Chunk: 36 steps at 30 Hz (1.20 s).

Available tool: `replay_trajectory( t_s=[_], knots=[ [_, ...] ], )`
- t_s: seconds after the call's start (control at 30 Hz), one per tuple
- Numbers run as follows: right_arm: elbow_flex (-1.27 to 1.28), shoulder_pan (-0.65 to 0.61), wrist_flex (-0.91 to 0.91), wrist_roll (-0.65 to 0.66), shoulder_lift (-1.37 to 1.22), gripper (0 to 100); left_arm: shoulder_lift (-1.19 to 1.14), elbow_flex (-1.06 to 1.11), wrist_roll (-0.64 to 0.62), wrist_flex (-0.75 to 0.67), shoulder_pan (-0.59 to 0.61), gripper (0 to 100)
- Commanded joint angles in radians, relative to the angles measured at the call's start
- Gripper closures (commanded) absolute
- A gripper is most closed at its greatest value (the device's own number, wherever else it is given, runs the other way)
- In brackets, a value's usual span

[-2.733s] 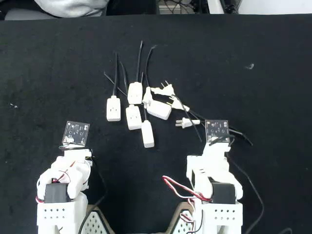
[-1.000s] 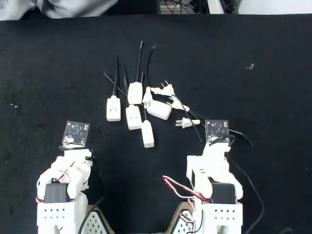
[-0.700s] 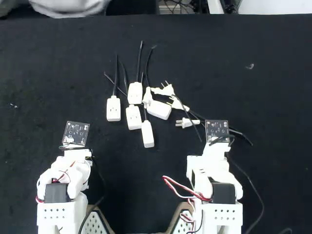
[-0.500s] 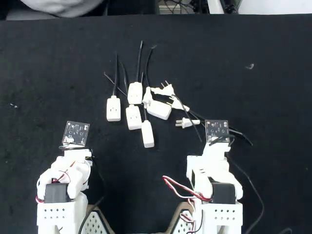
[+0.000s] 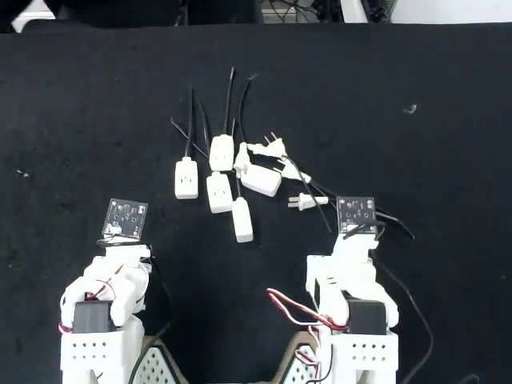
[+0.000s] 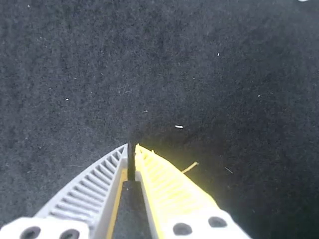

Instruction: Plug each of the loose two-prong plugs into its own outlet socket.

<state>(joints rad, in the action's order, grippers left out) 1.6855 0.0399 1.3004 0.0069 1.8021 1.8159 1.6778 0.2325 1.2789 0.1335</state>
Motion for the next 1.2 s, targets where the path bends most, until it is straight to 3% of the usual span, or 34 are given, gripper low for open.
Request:
replay_trajectory(
  t_s=[0.0, 0.23, 0.37, 0.57, 0.8, 0.93, 1.03, 1.17],
  knots=[
    [0.001, 0.017, -0.015, -0.009, 0.058, 98.7, 0.008, 0.016, 0.008, -0.02, -0.002, 97],
    [0.001, 0.017, -0.015, -0.009, 0.058, 98.7, 0.008, -0.064, 0.008, -0.201, 0.073, 97],
    [0.001, 0.017, -0.015, -0.009, 0.058, 98.7, 0.008, -0.018, 0.006, -0.356, 0.137, 97],
    [0.001, 0.015, -0.043, -0.002, 0.059, 98.7, 0.008, -0.008, 0.006, -0.47, 0.154, 97],
    [-0.001, 0.025, -0.313, -0.002, 0.059, 98.7, 0.006, -0.151, -0.015, -0.629, 0.131, 96],
    [-0.001, 0.017, -0.473, 0.002, 0.059, 98.7, 0.003, -0.268, -0.097, -0.601, 0.116, 80],
    [-0.031, 0.025, -0.496, 0.138, 0.059, 98.7, 0.002, -0.366, -0.184, -0.549, 0.113, 78],
    [-0.165, 0.015, -0.476, 0.381, 0.059, 98.6, 0.0, -0.501, -0.196, -0.502, 0.113, 79]
  ],
)
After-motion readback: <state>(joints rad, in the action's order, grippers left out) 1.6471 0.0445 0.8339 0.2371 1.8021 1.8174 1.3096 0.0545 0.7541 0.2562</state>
